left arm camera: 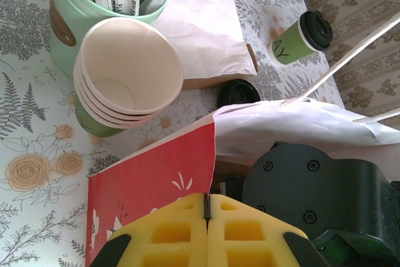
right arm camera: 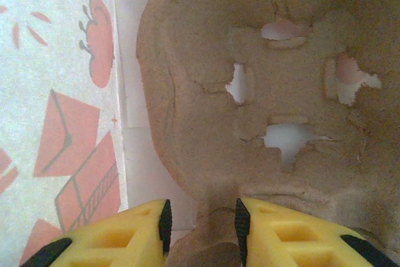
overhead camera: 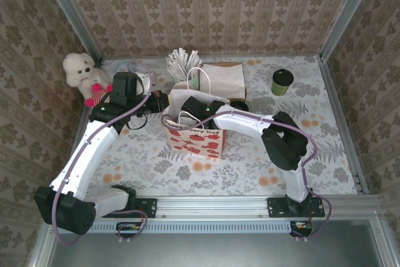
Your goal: Pack the takeout coffee
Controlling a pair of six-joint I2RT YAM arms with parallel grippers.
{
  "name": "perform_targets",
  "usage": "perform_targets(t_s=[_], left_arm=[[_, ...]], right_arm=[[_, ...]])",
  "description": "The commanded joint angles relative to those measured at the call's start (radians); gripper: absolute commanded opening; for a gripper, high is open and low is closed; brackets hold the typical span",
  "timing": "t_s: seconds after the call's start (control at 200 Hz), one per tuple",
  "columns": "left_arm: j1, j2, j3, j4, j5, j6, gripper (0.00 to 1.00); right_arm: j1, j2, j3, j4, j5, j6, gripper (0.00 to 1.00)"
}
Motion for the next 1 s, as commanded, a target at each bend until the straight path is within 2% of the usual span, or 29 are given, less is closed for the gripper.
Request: perform_targets(t_s=[0.0,0.21,0.54,0.705,0.995], left_arm=[[0.009,-0.003,-0.004,-0.007,0.016,-0.005,0.02],[0.009,-0.014,-0.024,0.013,0.010,-0.006,0.02],[0.013,-0.028,-0.036,0.050,0.012,-0.021,0.00],[0.017,-0.033,-0.036,0.037,0.035,-0.010,0.00],[0.019,-0.048,-0.062,0.064,0.036,-0.030,0.00]], right_arm=[[0.000,-0.044,-0.006,-0.016,-0.056,-0.010,0.41],[-0.001,-0.049,-0.015,-0.029,-0.168,-0.010,0.49],[0.000,-0.005,0.017,-0.041,-0.096,-0.065,0.64],[0.001,-0.020,0.040,-0.063,-0.080,-0.087,0.65],[0.000,-0.045,0.048,-0.115,-0.152,-0.099,0.62]])
